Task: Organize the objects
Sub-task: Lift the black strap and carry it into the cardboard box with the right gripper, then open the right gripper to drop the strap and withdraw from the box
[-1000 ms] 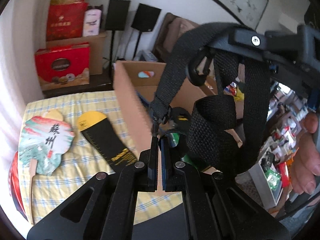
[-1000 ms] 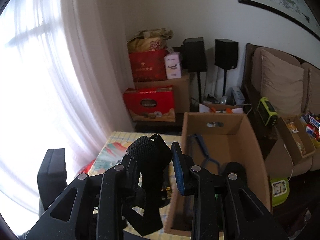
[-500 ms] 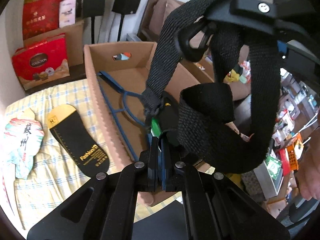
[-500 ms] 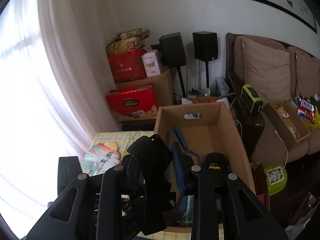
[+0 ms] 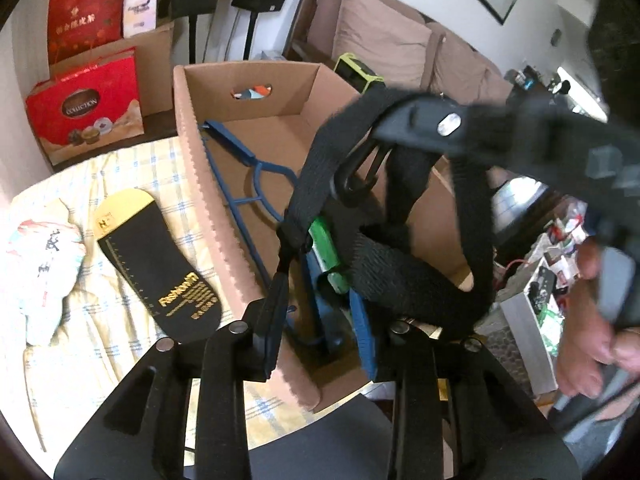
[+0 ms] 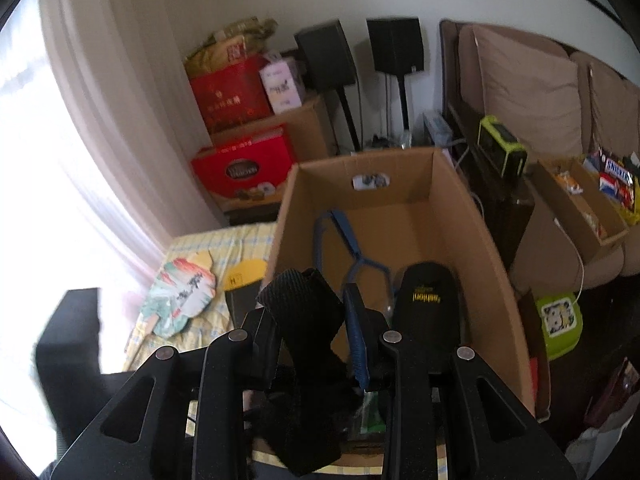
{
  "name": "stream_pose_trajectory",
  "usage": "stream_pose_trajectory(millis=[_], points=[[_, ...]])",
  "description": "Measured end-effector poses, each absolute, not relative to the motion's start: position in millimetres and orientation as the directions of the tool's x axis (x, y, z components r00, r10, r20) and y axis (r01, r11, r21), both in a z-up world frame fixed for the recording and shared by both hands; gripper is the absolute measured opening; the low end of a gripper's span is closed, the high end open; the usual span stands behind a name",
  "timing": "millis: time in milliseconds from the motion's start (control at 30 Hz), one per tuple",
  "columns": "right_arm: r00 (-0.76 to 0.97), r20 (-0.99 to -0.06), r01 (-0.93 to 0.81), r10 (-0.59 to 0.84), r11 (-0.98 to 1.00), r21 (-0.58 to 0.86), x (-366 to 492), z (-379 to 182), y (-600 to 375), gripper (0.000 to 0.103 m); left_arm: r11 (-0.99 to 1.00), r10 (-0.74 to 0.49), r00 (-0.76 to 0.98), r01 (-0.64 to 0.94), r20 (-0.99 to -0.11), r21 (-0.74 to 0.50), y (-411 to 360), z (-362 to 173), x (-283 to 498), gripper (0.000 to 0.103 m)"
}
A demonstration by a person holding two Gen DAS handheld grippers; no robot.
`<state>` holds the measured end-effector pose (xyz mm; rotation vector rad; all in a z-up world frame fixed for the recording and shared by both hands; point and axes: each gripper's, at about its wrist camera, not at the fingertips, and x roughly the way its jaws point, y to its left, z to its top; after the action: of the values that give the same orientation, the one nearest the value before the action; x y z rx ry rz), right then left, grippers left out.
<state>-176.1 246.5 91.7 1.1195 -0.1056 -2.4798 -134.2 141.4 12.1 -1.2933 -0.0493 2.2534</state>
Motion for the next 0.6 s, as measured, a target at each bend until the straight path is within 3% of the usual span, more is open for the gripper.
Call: stream_pose_trajectory(millis=[200, 600], points=[[-0.55, -0.742, 0.325, -0.383, -0.917, 0.232, -187, 63, 240, 0.028, -0.874, 0.429, -0.445, -0.425, -0.786, -0.236, 121, 20, -126, 0.029], [-0.455, -0.824, 0.335, -0.339, -0.922, 0.194, -206, 13, 218, 0.032, -0.9, 0.402, -0.459, -0.357, -0.793, -0.25, 75, 12, -128, 0.033]])
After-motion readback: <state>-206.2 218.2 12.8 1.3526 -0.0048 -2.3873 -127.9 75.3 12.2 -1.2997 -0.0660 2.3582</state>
